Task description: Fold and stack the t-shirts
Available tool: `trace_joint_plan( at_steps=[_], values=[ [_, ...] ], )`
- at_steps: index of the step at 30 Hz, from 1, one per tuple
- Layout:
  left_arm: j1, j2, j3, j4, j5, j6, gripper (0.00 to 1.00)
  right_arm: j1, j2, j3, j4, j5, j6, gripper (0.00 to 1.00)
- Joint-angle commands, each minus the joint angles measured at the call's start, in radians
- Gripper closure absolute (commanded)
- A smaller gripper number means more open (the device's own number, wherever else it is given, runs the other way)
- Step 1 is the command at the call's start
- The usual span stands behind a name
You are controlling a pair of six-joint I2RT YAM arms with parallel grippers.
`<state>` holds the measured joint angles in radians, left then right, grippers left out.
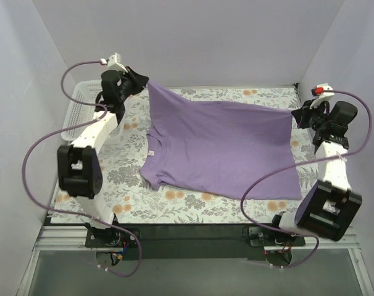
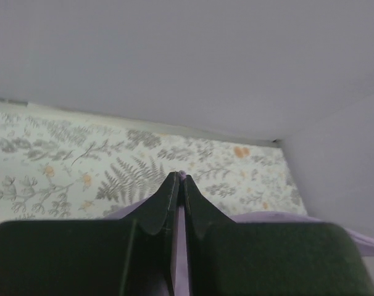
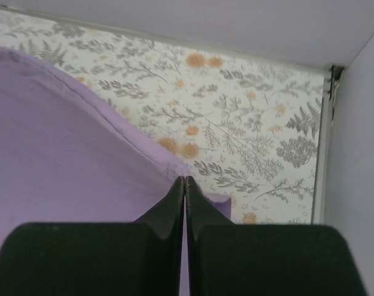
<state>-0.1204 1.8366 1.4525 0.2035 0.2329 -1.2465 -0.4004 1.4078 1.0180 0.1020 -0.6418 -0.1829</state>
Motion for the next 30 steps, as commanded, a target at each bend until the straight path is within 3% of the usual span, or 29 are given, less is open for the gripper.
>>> trace_joint_plan(
  at_steps=[1,5,9,14,17,24,30],
  values=[
    [0.008,-0.376,-0.093,0.117,-0.012,0.012,1.00,-0.006,-0.294,0.004,-0.120,-0.087,-0.076,0.99],
    [0.005,-0.614,-0.133,0.068,-0.021,0.001,1.00,-0.014,-0.437,0.252,-0.326,-0.127,-0.067,0.99],
    [-0.001,-0.782,-0.002,0.014,-0.024,0.001,1.00,-0.023,-0.441,0.616,-0.496,-0.096,-0.027,0.99],
    [-0.001,-0.838,0.201,-0.062,-0.046,0.047,1.00,-0.021,-0.386,1.040,-0.553,0.060,0.028,0.99],
    [-0.001,-0.843,0.308,-0.096,-0.063,0.068,1.00,-0.021,-0.340,1.189,-0.556,0.149,0.039,0.99],
    [-0.015,-0.847,0.390,-0.113,-0.109,0.137,1.00,-0.020,-0.337,1.242,-0.538,0.254,-0.004,0.99],
    [-0.025,-0.788,0.252,-0.085,-0.139,0.156,1.00,-0.018,-0.320,1.084,-0.530,0.269,-0.044,0.99]
  ],
)
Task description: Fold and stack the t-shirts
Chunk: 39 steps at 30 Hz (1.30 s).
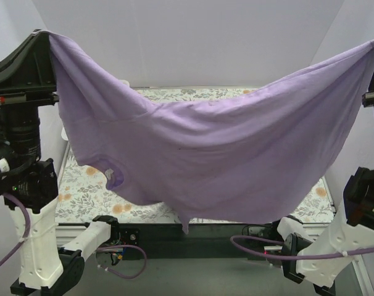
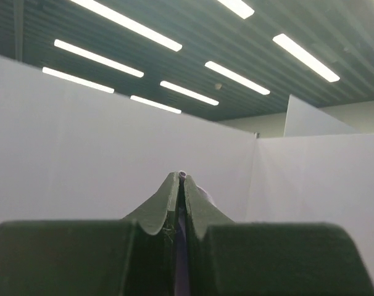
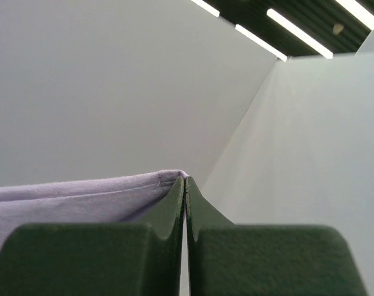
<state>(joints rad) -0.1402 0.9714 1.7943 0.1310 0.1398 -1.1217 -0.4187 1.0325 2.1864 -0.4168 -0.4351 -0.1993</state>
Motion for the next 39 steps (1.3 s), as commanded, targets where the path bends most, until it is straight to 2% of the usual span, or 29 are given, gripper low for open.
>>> trace_joint_plan(
  at_steps=[1,3,4,7,8,11,12,16,19,23,26,31,39],
  values=[
    [-0.006,0.095,-0.113,-0.005,-0.046,0.031,1.00,0.000,0.057,-0.168,-0.007,0.058,-0.034,0.99],
    [-0.006,0.159,-0.195,0.019,-0.040,0.020,1.00,0.000,0.037,-0.307,0.048,0.029,-0.040,0.99],
    [-0.006,0.185,-0.223,0.044,-0.028,0.011,1.00,0.000,0.028,-0.459,0.076,0.016,-0.043,0.99],
    [-0.004,0.309,-0.356,0.096,-0.003,-0.033,1.00,0.000,-0.026,-0.707,0.209,-0.037,-0.052,0.99],
    [-0.006,0.373,-0.390,0.145,0.015,-0.049,1.00,0.000,-0.046,-0.843,0.260,-0.066,-0.058,0.99],
    [-0.004,0.476,-0.496,0.235,0.044,-0.084,1.00,0.001,-0.058,-1.042,0.340,-0.083,-0.078,0.99],
    [-0.006,0.548,-0.515,0.251,0.064,-0.098,1.00,0.003,-0.054,-1.159,0.402,-0.088,-0.083,0.99],
    [-0.006,0.751,-0.527,0.302,0.101,-0.125,1.00,0.008,0.015,-1.380,0.626,-0.093,-0.071,0.99],
    [-0.004,0.924,-0.437,0.257,0.107,-0.116,1.00,0.015,0.150,-1.416,0.760,-0.071,-0.060,0.99],
    [-0.004,1.102,-0.302,0.174,0.107,-0.096,1.00,0.055,0.416,-1.312,0.782,-0.022,-0.077,0.99],
    [-0.004,1.164,-0.205,0.133,0.098,-0.093,1.00,0.084,0.545,-1.230,0.785,-0.004,-0.084,0.99],
    [-0.002,1.237,-0.048,0.058,0.073,-0.075,1.00,0.118,0.653,-1.128,0.786,0.027,-0.069,0.99],
    [0.010,1.294,0.076,0.010,0.078,-0.063,1.00,0.120,0.733,-1.010,0.785,0.053,-0.034,0.99]
  ],
)
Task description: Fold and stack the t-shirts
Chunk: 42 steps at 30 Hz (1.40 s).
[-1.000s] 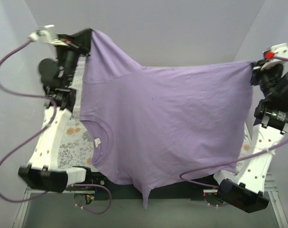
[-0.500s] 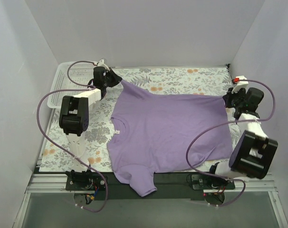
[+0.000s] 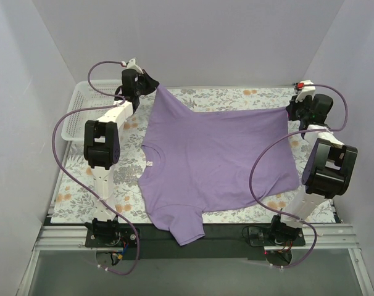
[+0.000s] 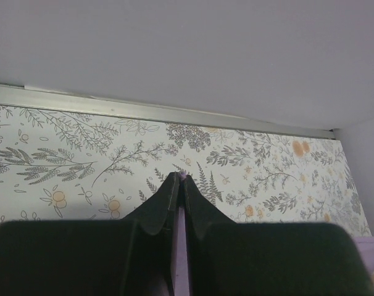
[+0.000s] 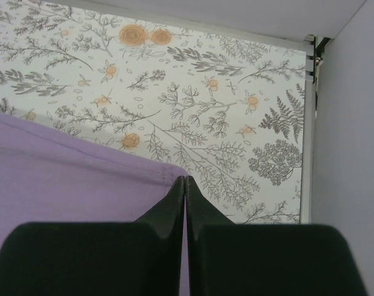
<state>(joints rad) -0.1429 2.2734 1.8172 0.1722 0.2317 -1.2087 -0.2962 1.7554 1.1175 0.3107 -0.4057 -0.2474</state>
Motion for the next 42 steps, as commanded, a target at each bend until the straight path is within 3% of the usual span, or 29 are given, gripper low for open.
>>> trace_joint_plan(
  at_steps=[1,15,42],
  values=[
    [0.012,-0.008,0.054,-0.033,-0.008,0.026,1.00,-0.001,0.013,0.064,0.057,0.021,0.016,0.99],
    [0.020,-0.044,0.080,-0.043,0.043,0.035,1.00,-0.001,0.111,0.193,0.057,-0.025,0.092,0.99],
    [0.020,-0.466,-0.469,0.093,0.259,0.060,1.00,-0.067,-0.057,-0.025,0.071,-0.082,0.091,0.99]
  ],
)
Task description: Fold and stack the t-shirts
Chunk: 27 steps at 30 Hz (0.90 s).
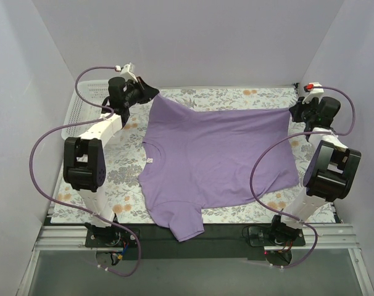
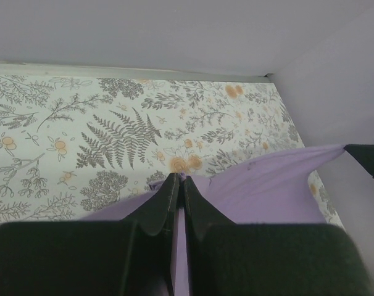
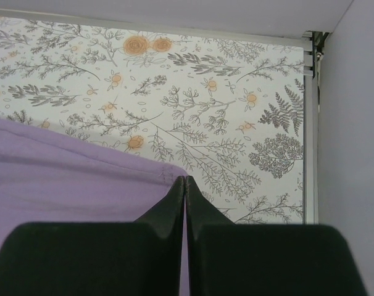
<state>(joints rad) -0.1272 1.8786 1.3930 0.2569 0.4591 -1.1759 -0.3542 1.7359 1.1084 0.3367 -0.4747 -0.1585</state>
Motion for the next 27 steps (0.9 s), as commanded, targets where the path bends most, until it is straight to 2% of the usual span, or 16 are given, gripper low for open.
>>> trace_joint_plan(
  at_steps=[1,10,27],
  values=[
    [0.005,-0.085,-0.060,0.013,0.032,0.030,1.00,-0.009,-0.038,-0.019,0.045,-0.015,0.001,0.99],
    [0.005,-0.226,-0.152,0.007,0.032,0.045,1.00,-0.017,-0.029,-0.044,0.044,-0.001,-0.010,0.99],
    [0.005,-0.360,-0.308,-0.018,0.112,0.035,1.00,-0.025,0.014,-0.012,0.002,0.015,-0.021,0.99]
  ],
)
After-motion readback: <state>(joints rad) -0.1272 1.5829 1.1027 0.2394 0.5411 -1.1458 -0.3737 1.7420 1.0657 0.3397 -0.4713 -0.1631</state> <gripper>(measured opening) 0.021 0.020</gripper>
